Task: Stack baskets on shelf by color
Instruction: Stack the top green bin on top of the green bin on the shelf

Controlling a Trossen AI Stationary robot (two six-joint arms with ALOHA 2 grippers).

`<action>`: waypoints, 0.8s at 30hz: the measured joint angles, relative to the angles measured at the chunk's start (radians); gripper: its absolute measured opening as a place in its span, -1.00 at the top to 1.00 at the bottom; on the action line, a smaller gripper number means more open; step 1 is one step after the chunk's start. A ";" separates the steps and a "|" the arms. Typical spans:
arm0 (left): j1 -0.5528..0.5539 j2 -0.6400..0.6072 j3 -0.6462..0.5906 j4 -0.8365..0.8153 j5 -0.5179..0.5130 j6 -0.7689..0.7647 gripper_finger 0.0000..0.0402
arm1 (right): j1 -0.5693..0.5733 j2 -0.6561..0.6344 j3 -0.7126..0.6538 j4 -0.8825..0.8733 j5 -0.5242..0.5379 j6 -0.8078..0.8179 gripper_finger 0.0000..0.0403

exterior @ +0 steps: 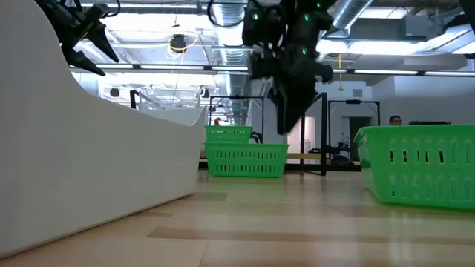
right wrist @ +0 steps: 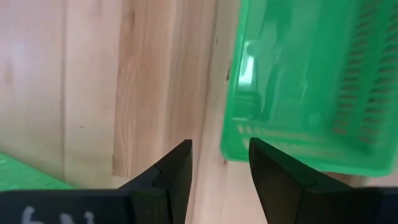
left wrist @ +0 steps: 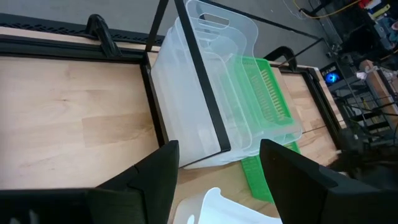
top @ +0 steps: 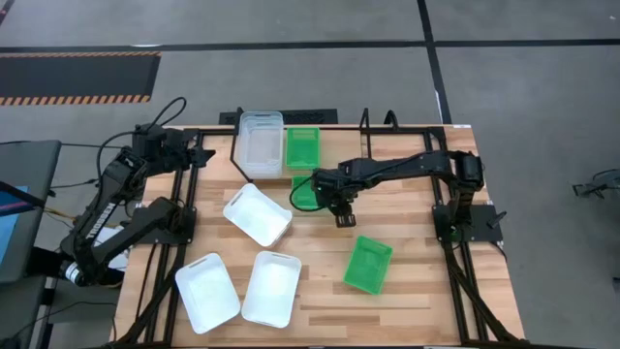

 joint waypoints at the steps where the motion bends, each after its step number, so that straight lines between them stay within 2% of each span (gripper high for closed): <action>1: 0.000 0.000 0.000 0.000 0.000 -0.001 -0.06 | 0.000 0.001 -0.018 0.013 0.000 0.012 0.12; 6: 0.000 0.000 0.000 0.000 -0.006 -0.001 -0.06 | 0.005 0.001 -0.085 0.057 -0.001 0.056 0.12; 10: 0.000 0.000 0.000 0.000 -0.009 -0.011 -0.06 | 0.028 0.001 -0.088 0.077 -0.051 0.102 0.14; 12: 0.000 0.000 0.000 0.000 -0.009 -0.018 -0.06 | 0.048 0.002 -0.073 0.073 -0.108 0.128 0.15; 16: 0.000 0.000 0.000 0.000 -0.010 -0.021 -0.06 | 0.088 -0.004 0.026 0.099 -0.300 0.140 0.16; 17: 0.000 0.000 0.000 0.000 -0.010 -0.023 -0.06 | 0.096 -0.005 0.053 0.100 -0.311 0.124 0.16; 21: 0.000 0.000 0.000 0.000 -0.010 -0.041 -0.06 | 0.111 -0.005 0.149 0.066 -0.228 0.022 0.17; 24: 0.000 0.000 0.000 0.000 -0.010 -0.049 -0.06 | 0.095 -0.005 0.171 -0.014 -0.156 -0.061 0.17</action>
